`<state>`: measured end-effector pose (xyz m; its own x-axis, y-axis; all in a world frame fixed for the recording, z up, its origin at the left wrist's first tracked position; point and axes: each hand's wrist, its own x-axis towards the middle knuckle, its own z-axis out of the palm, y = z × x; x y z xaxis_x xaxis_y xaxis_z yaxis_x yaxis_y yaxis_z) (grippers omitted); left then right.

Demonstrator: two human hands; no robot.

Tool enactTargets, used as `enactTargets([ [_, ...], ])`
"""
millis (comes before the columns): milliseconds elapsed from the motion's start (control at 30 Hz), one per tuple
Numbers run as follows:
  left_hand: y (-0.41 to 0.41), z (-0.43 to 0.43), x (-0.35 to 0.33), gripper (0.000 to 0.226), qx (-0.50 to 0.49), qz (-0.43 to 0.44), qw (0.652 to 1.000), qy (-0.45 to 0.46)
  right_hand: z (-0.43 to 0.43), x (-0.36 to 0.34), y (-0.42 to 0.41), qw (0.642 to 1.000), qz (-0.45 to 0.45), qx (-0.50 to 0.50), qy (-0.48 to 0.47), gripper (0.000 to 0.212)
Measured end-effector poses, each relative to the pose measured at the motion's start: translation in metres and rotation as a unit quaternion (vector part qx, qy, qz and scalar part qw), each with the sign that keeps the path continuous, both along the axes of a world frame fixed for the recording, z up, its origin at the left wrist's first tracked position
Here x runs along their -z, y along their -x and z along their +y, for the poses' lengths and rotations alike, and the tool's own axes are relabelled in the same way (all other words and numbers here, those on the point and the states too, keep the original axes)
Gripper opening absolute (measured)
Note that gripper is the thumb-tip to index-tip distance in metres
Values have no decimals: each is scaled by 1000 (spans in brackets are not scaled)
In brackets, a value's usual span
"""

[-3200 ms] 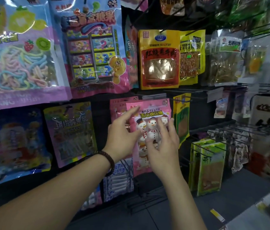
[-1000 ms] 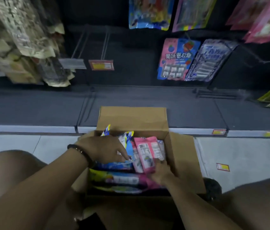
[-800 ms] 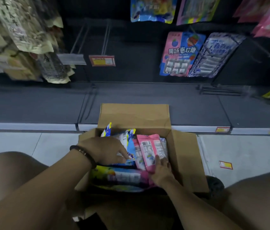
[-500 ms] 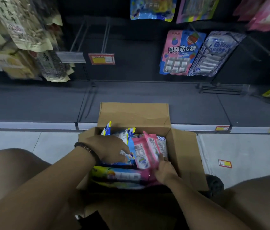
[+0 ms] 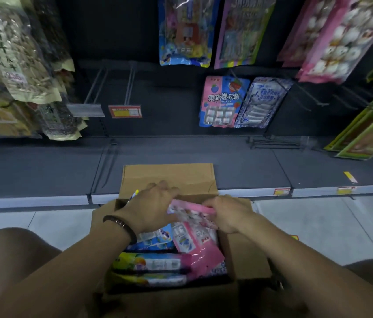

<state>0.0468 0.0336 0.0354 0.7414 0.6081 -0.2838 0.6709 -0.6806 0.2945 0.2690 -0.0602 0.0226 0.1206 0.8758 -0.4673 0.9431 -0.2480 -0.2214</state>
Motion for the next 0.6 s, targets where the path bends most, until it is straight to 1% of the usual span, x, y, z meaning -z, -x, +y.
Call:
enactTargets([
  [67, -5, -5, -2, 77, 6, -22, 1000, -17, -2, -31, -2, 999, -3, -32, -34, 16],
  [100, -7, -9, -2, 78, 15, -24, 999, -31, -3, -44, -2, 998, 3, -43, -50, 16],
  [167, -11, -14, 3, 67, 22, -38, 998, -51, -6, -58, 1, 996, 26, -52, -74, 17],
  [233, -13, -13, 6, 47, 1, -69, 997, -44, -9, -63, 1, 993, 60, -43, -91, 18],
  [300, -12, -11, 5, 32, -19, -96, 995, -19, -9, -64, -4, 990, 90, -9, -105, 12],
  [400, -7, -7, -1, 18, -75, -142, 986, 42, -1, -62, -26, 982, 108, 52, -147, 11],
  [433, -5, -4, -2, 13, -102, -170, 977, 75, 1, -61, -35, 975, 134, 81, -159, 9],
  [467, -4, -2, -5, 12, -126, -201, 965, 110, 2, -59, -44, 964, 171, 116, -166, 9],
  [533, -5, -1, -11, 17, -161, -255, 937, 174, 1, -54, -58, 942, 235, 171, -168, 7],
  [600, -6, -3, -17, 10, -179, -293, 913, 220, -1, -49, -64, 924, 275, 203, -171, 16],
])
